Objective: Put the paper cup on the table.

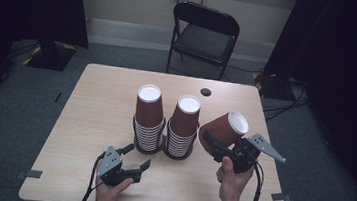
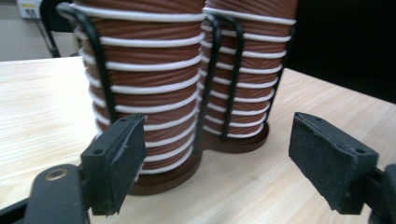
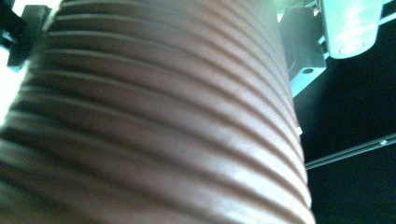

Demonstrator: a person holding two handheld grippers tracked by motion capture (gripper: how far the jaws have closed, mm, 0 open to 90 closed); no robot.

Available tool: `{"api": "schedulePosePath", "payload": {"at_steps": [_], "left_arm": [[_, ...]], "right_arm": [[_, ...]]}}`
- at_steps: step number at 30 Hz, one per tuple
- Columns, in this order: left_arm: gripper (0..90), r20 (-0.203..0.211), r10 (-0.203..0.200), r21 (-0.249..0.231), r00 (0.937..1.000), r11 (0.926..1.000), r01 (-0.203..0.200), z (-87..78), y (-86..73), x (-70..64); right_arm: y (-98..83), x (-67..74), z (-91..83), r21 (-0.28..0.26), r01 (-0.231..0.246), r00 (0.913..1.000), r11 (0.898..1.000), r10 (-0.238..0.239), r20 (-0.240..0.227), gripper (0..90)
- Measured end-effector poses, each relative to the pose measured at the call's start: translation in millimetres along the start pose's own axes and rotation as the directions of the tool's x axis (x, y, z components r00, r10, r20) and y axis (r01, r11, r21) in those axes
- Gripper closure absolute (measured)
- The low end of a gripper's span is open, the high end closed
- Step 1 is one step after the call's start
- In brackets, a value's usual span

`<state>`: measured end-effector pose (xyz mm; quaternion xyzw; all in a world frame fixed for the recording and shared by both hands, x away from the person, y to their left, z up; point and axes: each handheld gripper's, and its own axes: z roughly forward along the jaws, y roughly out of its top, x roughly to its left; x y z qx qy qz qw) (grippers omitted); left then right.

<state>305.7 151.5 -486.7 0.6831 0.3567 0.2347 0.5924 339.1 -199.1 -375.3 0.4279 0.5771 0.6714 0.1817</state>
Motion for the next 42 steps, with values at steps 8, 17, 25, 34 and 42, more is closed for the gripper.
{"api": "schedulePosePath", "payload": {"at_steps": [8, 17, 25, 34, 42], "left_arm": [[22.2, 0.071, -0.008, -0.031, 0.9974, 0.9995, 0.01, -1.0, 6.2, -2.3], [30.2, 0.133, 0.009, -0.065, 0.9911, 0.9979, 0.0, 2.3, 10.9, -7.7], [36.1, 0.146, 0.074, -0.098, 0.9865, 0.9934, -0.06, 11.2, 13.4, -15.7], [46.1, 0.208, 0.067, -0.137, 0.9757, 0.9899, -0.039, 19.5, 10.4, -21.9], [51.0, 0.263, 0.05, -0.156, 0.9635, 0.9876, -0.008, 26.2, 7.3, -25.9]], "right_arm": [[-17.8, 3.5, 1.1, 0.028, -0.047, 0.9987, 0.999, 0.047, -0.019, 13.8], [-48.5, 9.2, 4.9, 0.078, -0.145, 0.9856, 0.986, 0.151, -0.076, 13.9], [-57.3, 15.1, 4.4, 0.091, -0.179, 0.9762, 0.98, 0.188, -0.108, 14.0], [-74.1, 20.3, 4.2, 0.115, -0.23, 0.9589, 0.966, 0.245, -0.142, 13.9], [-83.2, 24.4, 1.5, 0.123, -0.272, 0.9415, 0.955, 0.29, -0.172, 13.9]]}}
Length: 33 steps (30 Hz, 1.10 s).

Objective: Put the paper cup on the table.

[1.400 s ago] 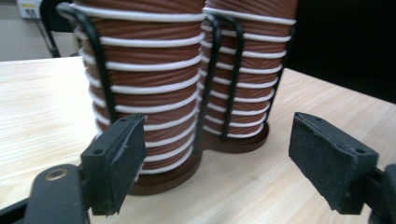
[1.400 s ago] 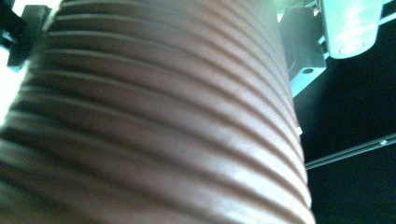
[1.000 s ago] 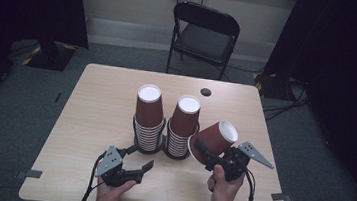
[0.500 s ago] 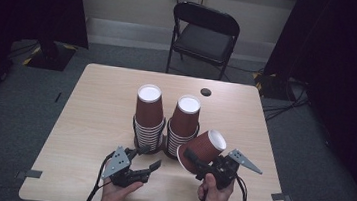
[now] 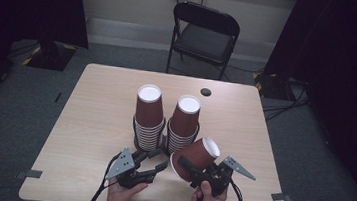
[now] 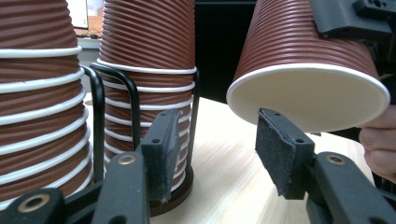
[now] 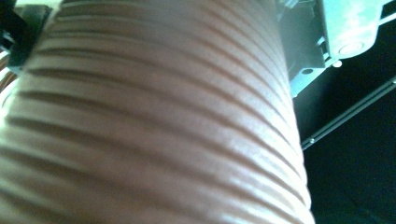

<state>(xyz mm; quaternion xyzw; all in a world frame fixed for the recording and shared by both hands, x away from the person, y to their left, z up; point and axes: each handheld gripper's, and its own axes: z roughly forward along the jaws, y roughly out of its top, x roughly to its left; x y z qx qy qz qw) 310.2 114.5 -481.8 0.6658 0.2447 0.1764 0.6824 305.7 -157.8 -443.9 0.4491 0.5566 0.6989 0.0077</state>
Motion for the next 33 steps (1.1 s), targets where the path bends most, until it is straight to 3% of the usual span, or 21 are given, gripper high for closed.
{"api": "schedulePosePath", "payload": {"at_steps": [5, 13, 19, 22, 24, 25, 30, 33], "left_arm": [[56.6, 0.034, -0.001, -0.014, 0.9994, 0.9999, 0.002, 5.6, -3.1, -3.8], [64.1, 0.047, 0.019, -0.029, 0.9987, 0.9994, -0.017, 13.7, -2.8, -10.5], [66.3, 0.04, 0.034, -0.064, 0.9986, 0.9975, -0.031, 18.1, -0.5, -15.2], [67.6, 0.023, 0.046, -0.104, 0.9987, 0.9936, -0.044, 17.8, -0.1, -14.9], [67.8, 0.023, 0.051, -0.106, 0.9984, 0.9932, -0.048, 18.2, -0.1, -15.3], [67.7, 0.011, 0.071, -0.106, 0.9974, 0.992, -0.07, 19.7, 0.0, -16.2], [68.3, 0.002, 0.064, -0.139, 0.998, 0.9883, -0.063, 21.4, 1.3, -15.9], [71.7, -0.002, 0.079, -0.139, 0.9969, 0.9872, -0.079, 22.4, 1.7, -18.2]], "right_arm": [[-9.9, -0.8, 1.5, 0.019, -0.045, 0.9986, 0.999, 0.046, -0.027, 13.9], [-16.8, 1.7, 6.7, 0.048, -0.09, 0.9933, 0.995, 0.094, -0.068, 13.9], [-19.5, 3.3, 9.5, 0.069, -0.108, 0.9899, 0.992, 0.114, -0.085, 13.8], [-21.1, 5.0, 9.9, 0.076, -0.113, 0.9886, 0.991, 0.12, -0.091, 13.8], [-21.7, 5.4, 10.6, 0.082, -0.12, 0.9867, 0.989, 0.128, -0.1, 13.8], [-22.9, 6.5, 13.4, 0.093, -0.123, 0.9851, 0.988, 0.133, -0.11, 13.8], [-24.5, 7.5, 17.3, 0.122, -0.141, 0.978, 0.982, 0.158, -0.137, 13.8], [-26.3, 9.5, 21.2, 0.144, -0.132, 0.9785, 0.981, 0.152, -0.139, 13.8]]}}
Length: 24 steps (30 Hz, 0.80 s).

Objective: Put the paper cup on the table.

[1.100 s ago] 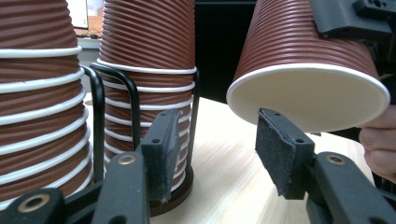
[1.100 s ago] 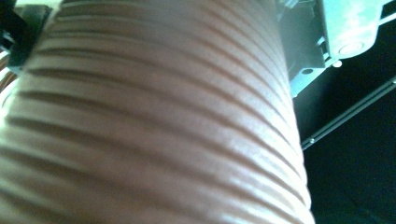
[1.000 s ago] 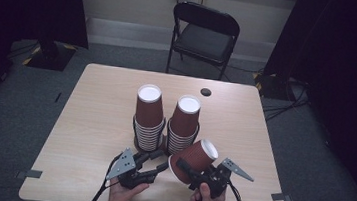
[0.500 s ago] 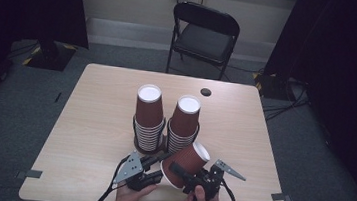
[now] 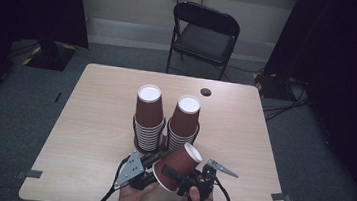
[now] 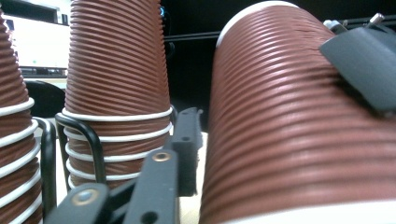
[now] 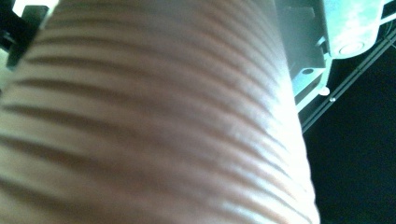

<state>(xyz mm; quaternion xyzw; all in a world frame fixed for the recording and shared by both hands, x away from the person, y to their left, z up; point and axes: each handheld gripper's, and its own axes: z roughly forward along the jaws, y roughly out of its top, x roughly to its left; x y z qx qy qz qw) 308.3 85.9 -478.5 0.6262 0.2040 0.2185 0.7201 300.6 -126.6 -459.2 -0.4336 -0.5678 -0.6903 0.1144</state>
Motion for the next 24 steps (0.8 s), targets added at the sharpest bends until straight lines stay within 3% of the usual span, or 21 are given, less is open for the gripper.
{"api": "schedulePosePath", "payload": {"at_steps": [5, 10, 16, 24], "left_arm": [[80.4, -0.008, 0.005, -0.002, 1.0, 1.0, -0.005, -1.0, 0.2, 0.2], [82.5, -0.007, 0.007, 0.011, 0.9999, 0.9999, -0.007, -2.1, 0.0, 0.8], [83.9, 0.002, -0.03, 0.025, 0.9995, 0.9992, 0.03, -2.9, -2.1, 1.6], [84.6, 0.018, -0.041, 0.041, 0.999, 0.9984, 0.04, -4.1, -1.5, 0.7]], "right_arm": [[0.1, 0.5, -0.2, 0.0, 0.001, 1.0, 1.0, -0.001, -0.004, 12.4], [1.4, 0.8, -0.8, -0.007, 0.001, 1.0, 1.0, -0.001, -0.008, 11.5], [5.6, 1.6, -1.5, -0.023, 0.019, 0.9994, 1.0, -0.018, 0.03, 10.3], [13.5, 2.0, -5.3, -0.058, 0.032, 0.9981, 0.998, -0.029, 0.055, 11.4]]}}
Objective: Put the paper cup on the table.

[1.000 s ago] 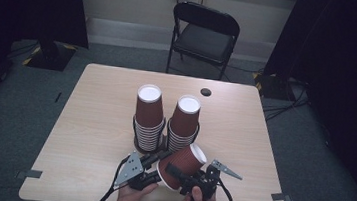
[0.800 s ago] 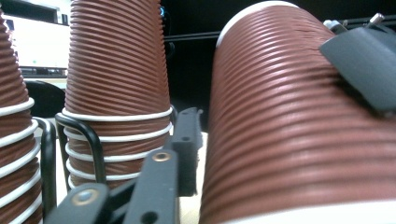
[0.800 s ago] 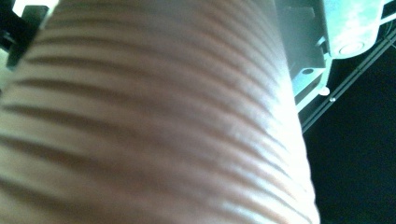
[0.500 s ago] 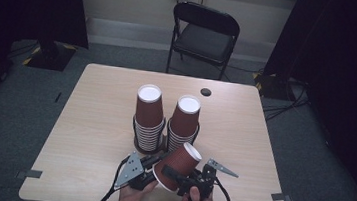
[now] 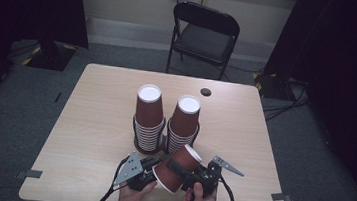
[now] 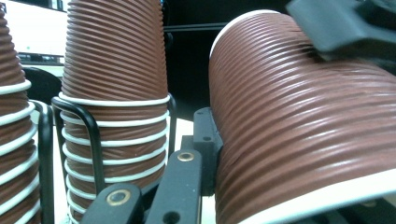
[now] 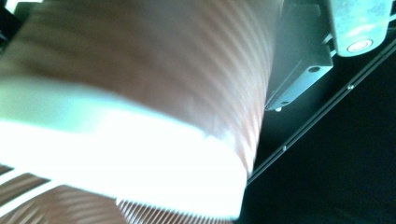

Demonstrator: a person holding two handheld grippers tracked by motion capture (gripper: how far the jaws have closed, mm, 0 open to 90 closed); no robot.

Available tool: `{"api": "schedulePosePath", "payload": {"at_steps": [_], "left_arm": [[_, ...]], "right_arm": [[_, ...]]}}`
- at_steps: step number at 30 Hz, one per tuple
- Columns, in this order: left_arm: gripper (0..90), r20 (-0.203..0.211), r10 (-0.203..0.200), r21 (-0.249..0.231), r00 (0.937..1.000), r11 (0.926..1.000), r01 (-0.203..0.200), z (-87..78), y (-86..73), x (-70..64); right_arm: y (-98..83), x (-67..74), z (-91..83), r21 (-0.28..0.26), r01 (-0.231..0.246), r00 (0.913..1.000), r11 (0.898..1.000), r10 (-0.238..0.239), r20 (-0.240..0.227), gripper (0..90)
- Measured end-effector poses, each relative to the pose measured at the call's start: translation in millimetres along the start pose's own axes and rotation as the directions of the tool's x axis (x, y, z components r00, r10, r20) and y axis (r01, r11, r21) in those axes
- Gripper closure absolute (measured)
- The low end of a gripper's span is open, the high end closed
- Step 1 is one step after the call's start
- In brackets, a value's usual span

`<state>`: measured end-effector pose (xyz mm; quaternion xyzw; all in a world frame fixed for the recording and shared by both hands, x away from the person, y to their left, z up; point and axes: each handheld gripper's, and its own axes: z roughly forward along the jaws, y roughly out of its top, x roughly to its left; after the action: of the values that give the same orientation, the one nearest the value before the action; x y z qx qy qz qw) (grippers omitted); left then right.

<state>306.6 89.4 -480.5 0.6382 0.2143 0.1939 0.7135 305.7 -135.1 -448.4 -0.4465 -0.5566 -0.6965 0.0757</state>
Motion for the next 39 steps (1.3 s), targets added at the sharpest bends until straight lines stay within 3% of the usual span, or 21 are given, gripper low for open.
{"api": "schedulePosePath", "payload": {"at_steps": [9, 15, 19, 21, 23, 27, 32, 35, 36, 37, 38, 39], "left_arm": [[84.7, 0.023, -0.035, 0.08, 0.9991, 0.9962, 0.033, -4.5, 1.7, 3.3], [85.0, 0.035, -0.03, 0.128, 0.9989, 0.9915, 0.025, -4.8, 2.3, 6.2], [85.8, 0.048, -0.07, 0.131, 0.9964, 0.9894, 0.063, -6.4, 2.8, 7.0], [86.0, 0.037, -0.033, 0.156, 0.9987, 0.9873, 0.027, -7.9, 6.0, 6.6], [86.1, 0.038, -0.022, 0.165, 0.9991, 0.9862, 0.016, -8.0, 6.4, 7.2], [86.4, 0.048, -0.034, 0.187, 0.9983, 0.9821, 0.024, -8.7, 6.4, 9.6], [86.5, 0.065, -0.078, 0.206, 0.9948, 0.9766, 0.064, -10.2, 9.5, 12.4], [86.5, 0.062, -0.069, 0.226, 0.9957, 0.9726, 0.054, -11.4, 10.4, 13.7], [86.5, 0.055, -0.057, 0.252, 0.9969, 0.9667, 0.042, -12.5, 11.0, 14.6], [86.5, 0.055, -0.057, 0.252, 0.9969, 0.9667, 0.042, -12.5, 11.0, 14.6], [86.5, 0.054, -0.041, 0.282, 0.9977, 0.9592, 0.024, -13.8, 11.6, 15.5], [86.5, 0.054, -0.041, 0.282, 0.9977, 0.9592, 0.024, -13.8, 11.6, 15.5]], "right_arm": [[8.4, -5.8, -4.3, -0.034, 0.014, 0.9994, 0.999, -0.013, 0.031, 12.3], [13.2, -8.5, -5.5, -0.032, 0.026, 0.9975, 0.999, -0.024, 0.066, 12.5], [14.9, -10.7, -6.0, -0.039, 0.028, 0.9964, 0.999, -0.025, 0.081, 12.6], [17.3, -12.1, -8.5, -0.05, 0.03, 0.9965, 0.998, -0.026, 0.079, 12.9], [18.4, -12.6, -9.8, -0.054, 0.029, 0.9968, 0.998, -0.025, 0.076, 12.9], [23.2, -14.5, -14.2, -0.069, 0.035, 0.9959, 0.997, -0.029, 0.086, 12.9], [26.4, -13.8, -19.7, -0.078, 0.073, 0.9926, 0.994, -0.064, 0.103, 12.9], [27.4, -12.9, -21.1, -0.083, 0.093, 0.9905, 0.992, -0.083, 0.109, 12.8], [27.7, -11.3, -22.2, -0.089, 0.137, 0.9821, 0.987, -0.124, 0.142, 12.8], [27.7, -10.9, -22.6, -0.089, 0.149, 0.9795, 0.985, -0.134, 0.151, 12.8], [27.5, -10.7, -23.5, -0.09, 0.167, 0.9761, 0.982, -0.152, 0.155, 12.7], [27.5, -10.7, -23.5, -0.09, 0.167, 0.9761, 0.982, -0.152, 0.155, 12.7]]}}
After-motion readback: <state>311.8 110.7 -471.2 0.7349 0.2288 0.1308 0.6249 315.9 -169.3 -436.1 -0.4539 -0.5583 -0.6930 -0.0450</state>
